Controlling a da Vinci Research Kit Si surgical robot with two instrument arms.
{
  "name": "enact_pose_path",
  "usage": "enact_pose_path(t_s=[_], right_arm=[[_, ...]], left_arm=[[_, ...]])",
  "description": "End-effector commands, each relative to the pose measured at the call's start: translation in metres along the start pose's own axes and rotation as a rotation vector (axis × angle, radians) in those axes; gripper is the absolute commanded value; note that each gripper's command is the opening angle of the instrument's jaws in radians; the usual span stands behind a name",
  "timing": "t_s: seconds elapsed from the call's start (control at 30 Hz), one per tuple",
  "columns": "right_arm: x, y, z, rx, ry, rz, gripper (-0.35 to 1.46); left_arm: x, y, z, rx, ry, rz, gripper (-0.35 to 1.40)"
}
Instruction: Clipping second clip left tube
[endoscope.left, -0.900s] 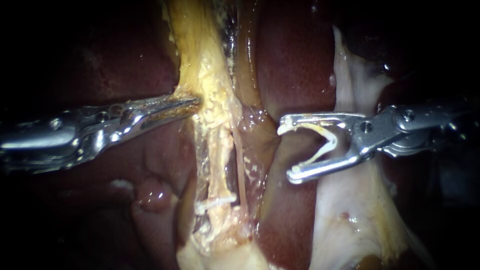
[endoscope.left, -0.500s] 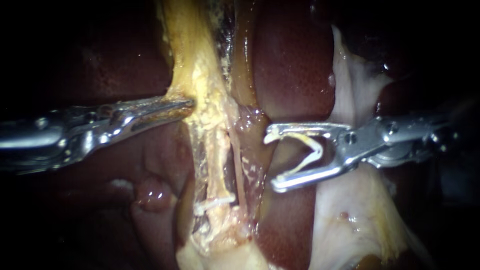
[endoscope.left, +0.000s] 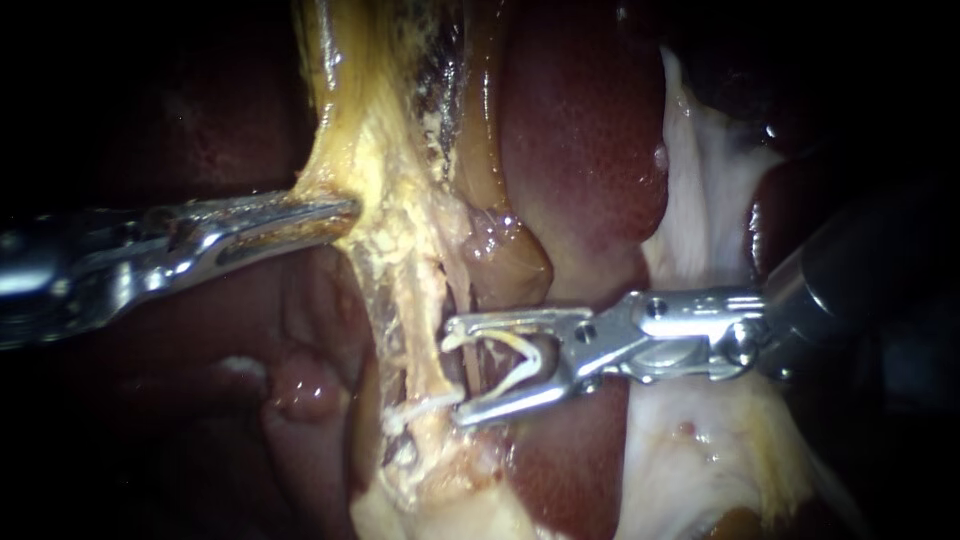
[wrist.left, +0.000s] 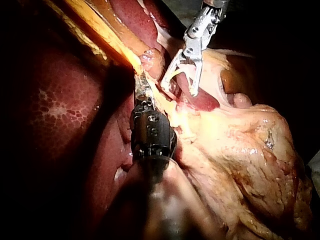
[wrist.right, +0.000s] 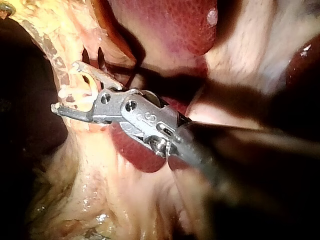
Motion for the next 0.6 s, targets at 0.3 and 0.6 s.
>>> enact_pose_path(t_s=[0.3, 0.6], right_arm=[[-0.0011, 0.0013, 0.0005, -0.005, -0.030, 0.016, 0.58], [-0.0025, 0.0020, 0.0012, -0.011, -0.050, 0.033, 0.57]], left_arm=[[-0.0008, -0.0008, -0.0011, -0.002, -0.011, 0.007, -0.35], [-0.0017, -0.0010, -0.0019, -0.002, -0.024, 0.008, -0.35]])
